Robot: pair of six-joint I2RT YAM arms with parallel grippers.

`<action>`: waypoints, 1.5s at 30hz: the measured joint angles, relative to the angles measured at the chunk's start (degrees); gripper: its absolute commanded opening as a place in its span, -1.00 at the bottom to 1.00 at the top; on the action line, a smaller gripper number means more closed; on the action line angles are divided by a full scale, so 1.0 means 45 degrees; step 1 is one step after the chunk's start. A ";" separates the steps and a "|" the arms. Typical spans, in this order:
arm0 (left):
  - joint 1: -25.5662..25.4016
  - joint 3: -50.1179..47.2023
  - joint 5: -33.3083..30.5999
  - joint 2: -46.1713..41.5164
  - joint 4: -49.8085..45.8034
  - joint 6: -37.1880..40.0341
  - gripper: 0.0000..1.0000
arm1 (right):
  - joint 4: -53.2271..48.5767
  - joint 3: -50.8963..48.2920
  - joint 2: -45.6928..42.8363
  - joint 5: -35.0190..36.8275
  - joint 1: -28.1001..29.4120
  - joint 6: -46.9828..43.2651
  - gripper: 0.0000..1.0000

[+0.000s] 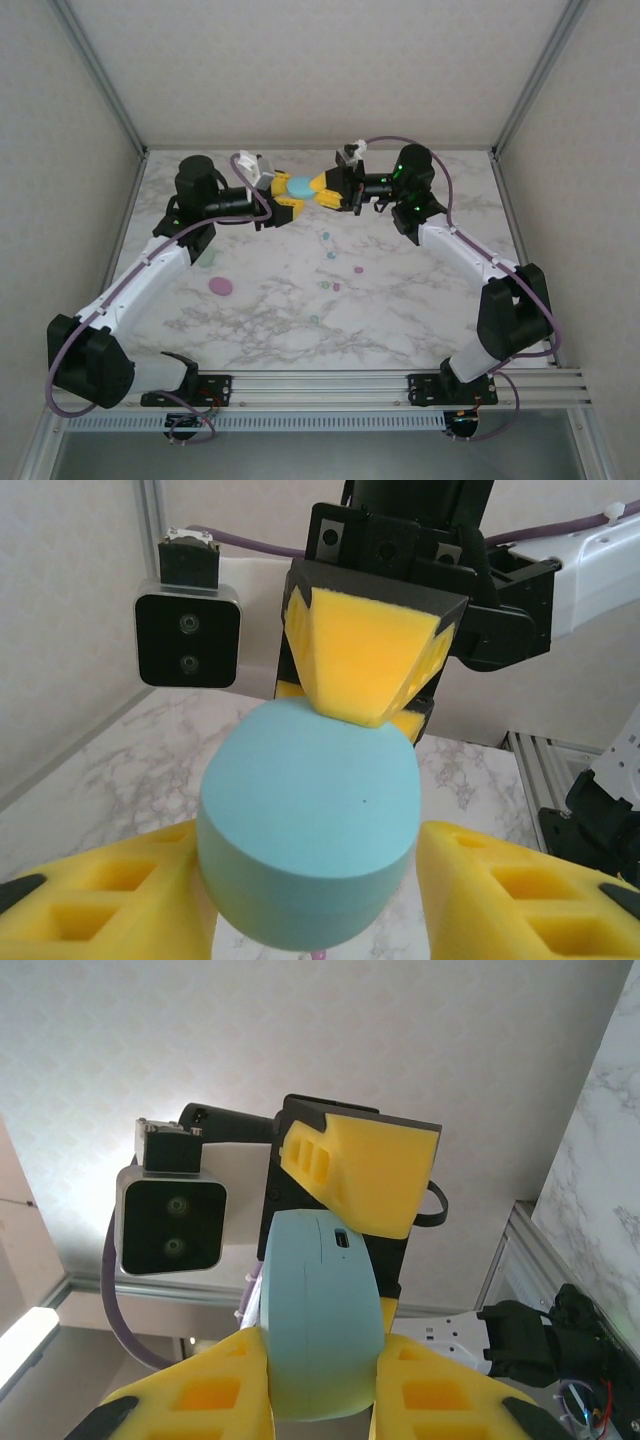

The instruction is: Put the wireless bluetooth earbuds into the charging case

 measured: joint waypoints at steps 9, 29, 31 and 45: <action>-0.0131 0.0126 -0.0019 0.0053 -0.0321 0.0209 0.00 | 0.0452 0.0000 0.0000 0.0000 0.0024 0.0228 -0.75; -0.0170 0.0136 -0.0345 0.0049 0.0155 -0.0078 -0.08 | 0.0549 0.0000 0.0102 0.0005 0.0034 0.0272 -0.74; -0.0170 0.0136 -0.0350 0.0049 0.0146 -0.0121 -0.20 | 0.0554 0.0000 0.0102 0.0005 0.0034 0.0277 -0.73; -0.0228 0.0554 -0.0437 0.0126 -0.2127 0.0952 -0.51 | -0.5275 0.0782 -0.0413 0.1234 0.0083 -0.4342 0.21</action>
